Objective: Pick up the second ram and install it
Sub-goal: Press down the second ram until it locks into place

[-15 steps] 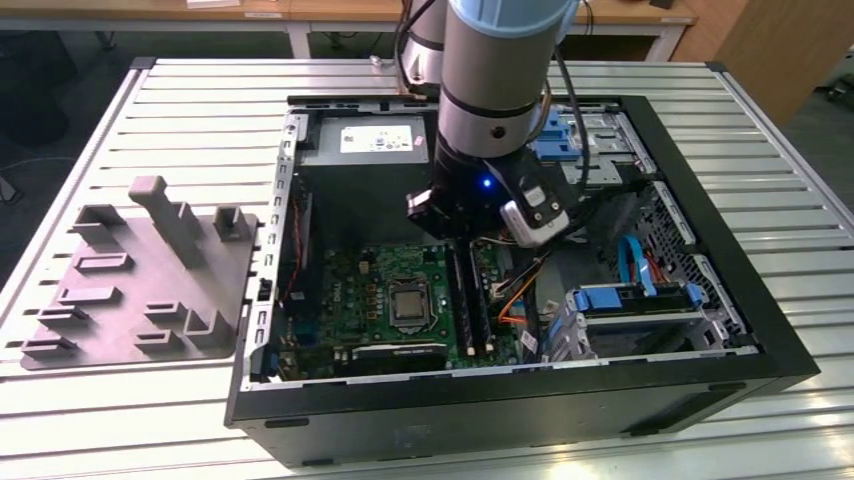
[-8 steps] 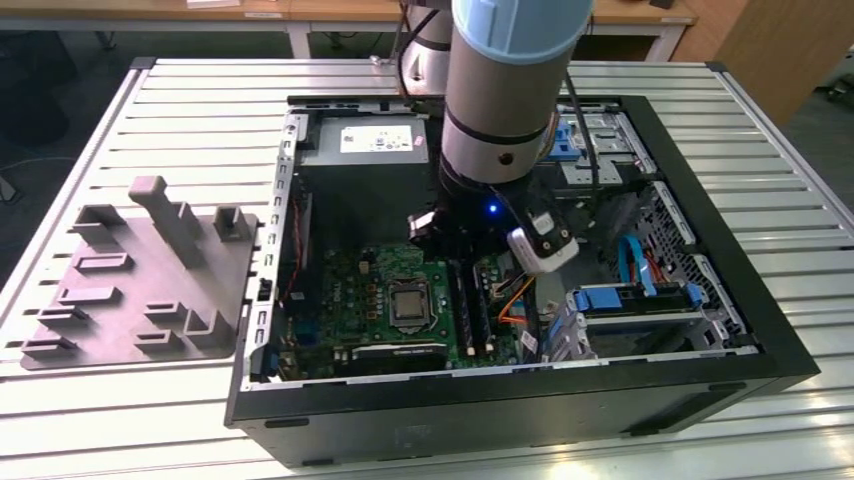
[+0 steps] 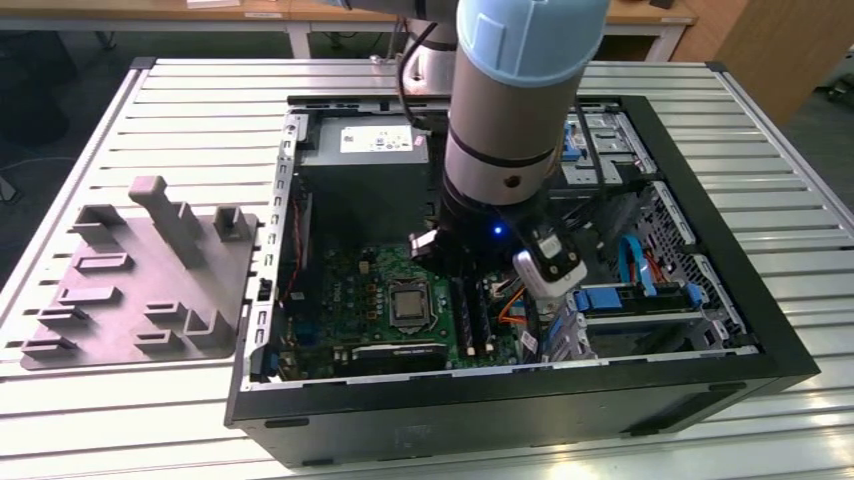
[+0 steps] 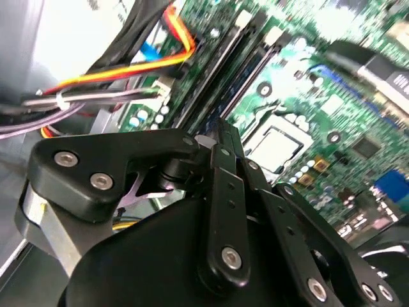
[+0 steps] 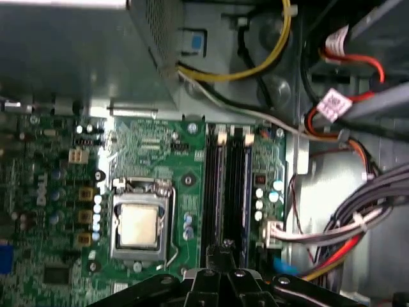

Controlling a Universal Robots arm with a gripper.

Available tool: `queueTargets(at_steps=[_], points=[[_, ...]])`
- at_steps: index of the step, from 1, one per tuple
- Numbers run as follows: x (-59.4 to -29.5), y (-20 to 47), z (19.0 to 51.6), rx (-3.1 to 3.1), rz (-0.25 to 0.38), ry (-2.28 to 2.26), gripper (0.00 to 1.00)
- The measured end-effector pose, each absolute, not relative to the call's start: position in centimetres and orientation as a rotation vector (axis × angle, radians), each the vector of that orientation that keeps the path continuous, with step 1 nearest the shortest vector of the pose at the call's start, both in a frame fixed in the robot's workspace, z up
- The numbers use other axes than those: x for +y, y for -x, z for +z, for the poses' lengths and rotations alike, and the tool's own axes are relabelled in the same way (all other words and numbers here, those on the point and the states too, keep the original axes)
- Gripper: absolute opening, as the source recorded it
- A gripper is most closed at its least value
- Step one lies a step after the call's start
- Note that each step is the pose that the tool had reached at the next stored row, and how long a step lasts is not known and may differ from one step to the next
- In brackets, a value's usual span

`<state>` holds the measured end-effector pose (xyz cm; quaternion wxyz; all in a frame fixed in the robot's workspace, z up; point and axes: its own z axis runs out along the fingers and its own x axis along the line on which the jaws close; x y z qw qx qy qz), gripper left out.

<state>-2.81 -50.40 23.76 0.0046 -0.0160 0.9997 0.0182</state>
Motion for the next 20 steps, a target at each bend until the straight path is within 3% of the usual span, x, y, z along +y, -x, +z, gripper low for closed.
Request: queueTargets(at_steps=[20], points=[[-53.0, 2.7, 22.9, 3.138, 0.051, 0.037, 0.10]])
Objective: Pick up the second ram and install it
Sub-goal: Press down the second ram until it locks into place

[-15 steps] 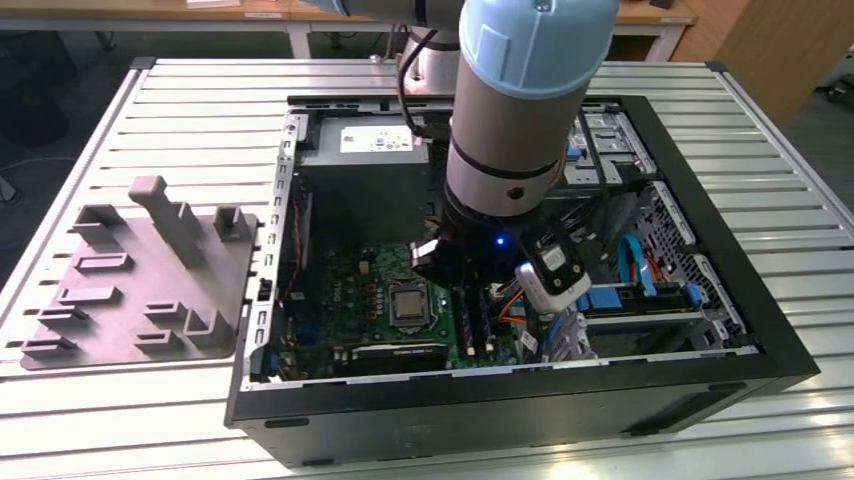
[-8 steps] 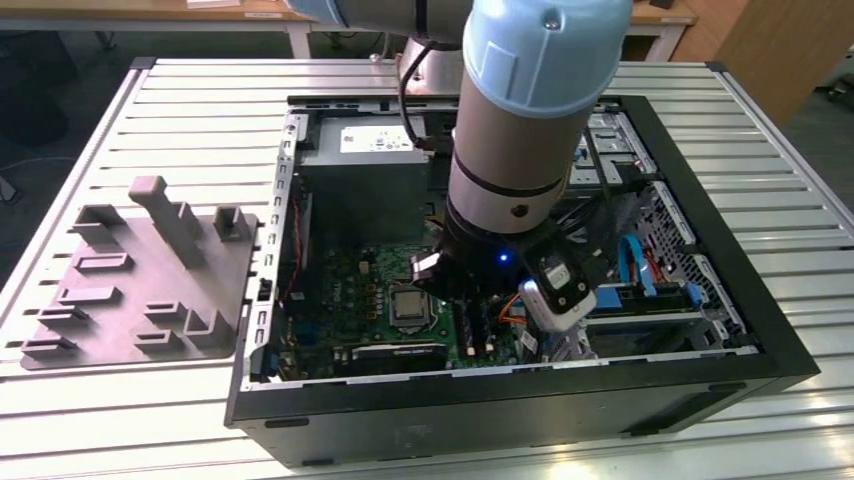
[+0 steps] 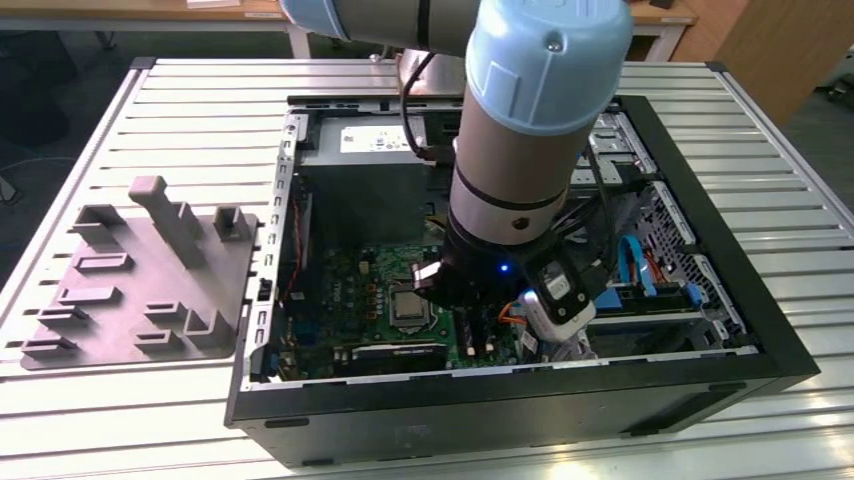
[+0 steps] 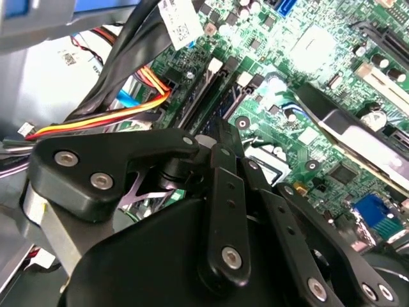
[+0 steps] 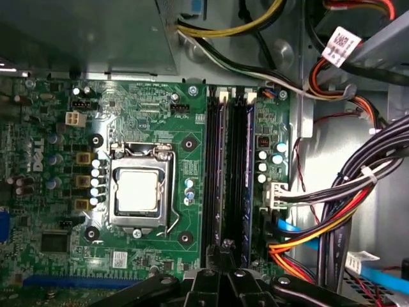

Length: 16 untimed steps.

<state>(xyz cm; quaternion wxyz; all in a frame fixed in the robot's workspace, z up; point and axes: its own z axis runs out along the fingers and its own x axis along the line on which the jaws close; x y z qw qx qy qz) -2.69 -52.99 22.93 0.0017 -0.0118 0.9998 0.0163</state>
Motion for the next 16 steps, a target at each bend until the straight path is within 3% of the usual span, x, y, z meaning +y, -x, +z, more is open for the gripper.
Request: queueTargets(at_steps=[16], points=[[-52.98, 2.67, 22.06, 3.138, 0.051, 0.037, 0.10]])
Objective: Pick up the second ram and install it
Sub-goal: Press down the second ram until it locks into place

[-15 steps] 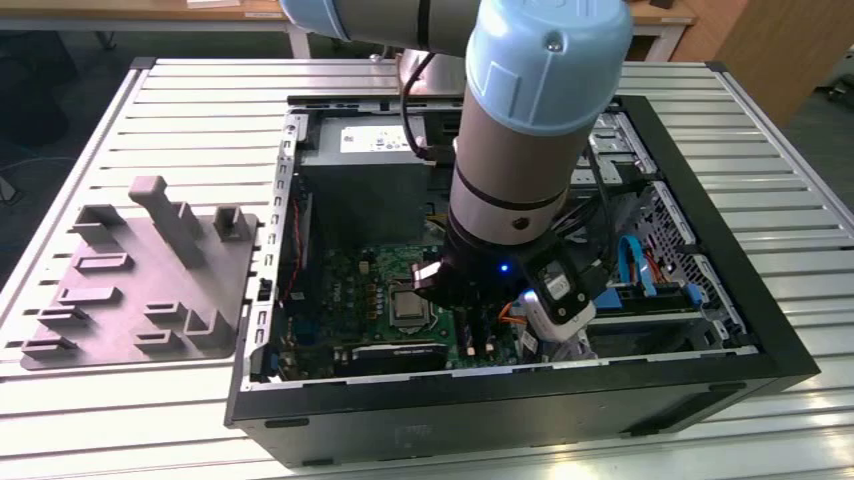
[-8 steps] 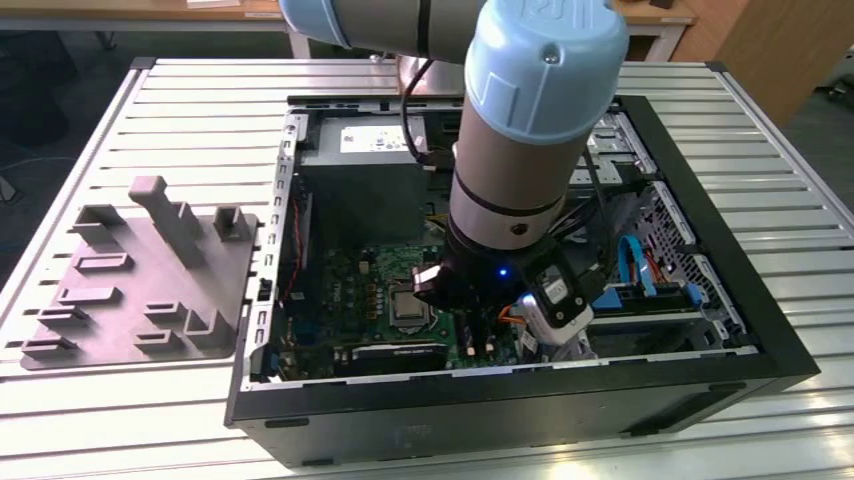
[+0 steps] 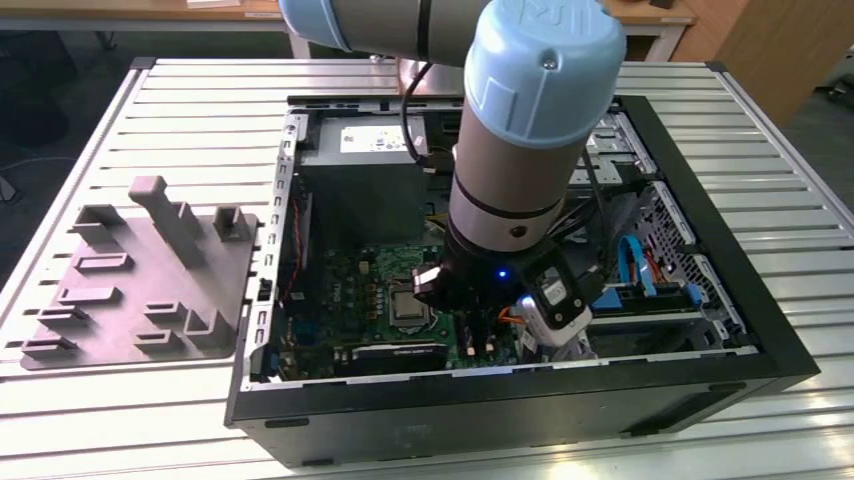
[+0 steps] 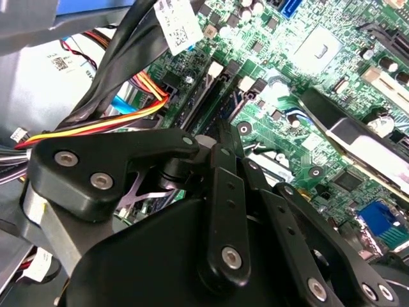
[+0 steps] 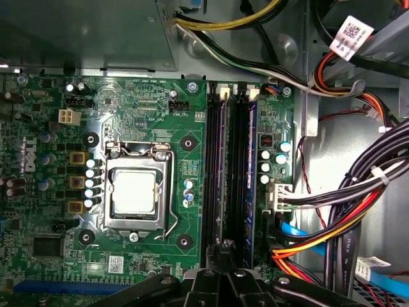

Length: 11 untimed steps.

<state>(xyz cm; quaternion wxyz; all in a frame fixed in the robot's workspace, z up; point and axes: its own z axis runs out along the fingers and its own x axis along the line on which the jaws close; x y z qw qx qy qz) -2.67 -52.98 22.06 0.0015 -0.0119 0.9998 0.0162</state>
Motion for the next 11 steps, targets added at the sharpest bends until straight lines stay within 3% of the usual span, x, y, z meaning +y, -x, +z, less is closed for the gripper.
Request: queueTargets(at_steps=[11], points=[[-53.00, 2.68, 21.70, 3.138, 0.050, 0.037, 0.10]])
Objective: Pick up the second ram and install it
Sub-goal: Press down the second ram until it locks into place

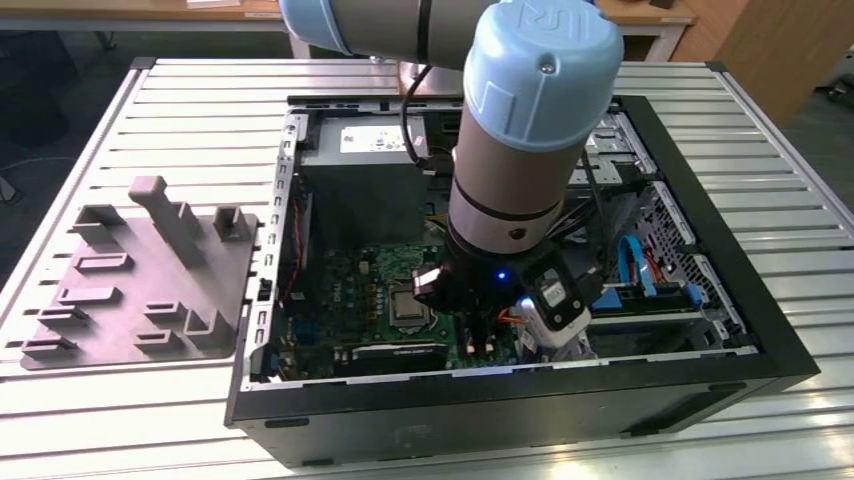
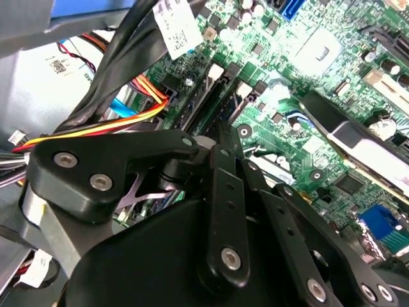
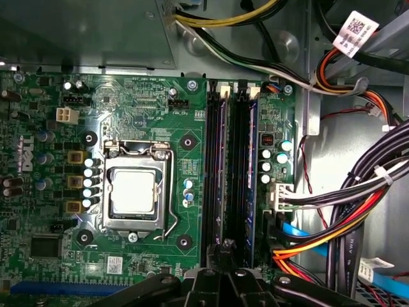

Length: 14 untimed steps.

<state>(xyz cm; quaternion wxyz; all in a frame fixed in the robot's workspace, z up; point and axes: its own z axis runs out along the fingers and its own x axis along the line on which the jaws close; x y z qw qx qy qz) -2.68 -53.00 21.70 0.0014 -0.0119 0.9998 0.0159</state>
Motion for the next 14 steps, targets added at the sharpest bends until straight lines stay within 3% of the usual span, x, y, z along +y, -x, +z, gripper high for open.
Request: queueTargets(at_steps=[7, 14], points=[[-52.9, 2.7, 22.0, 3.137, 0.056, 0.037, 0.10], [-53.0, 2.7, 25.1, 3.138, 0.051, 0.037, 0.10]])
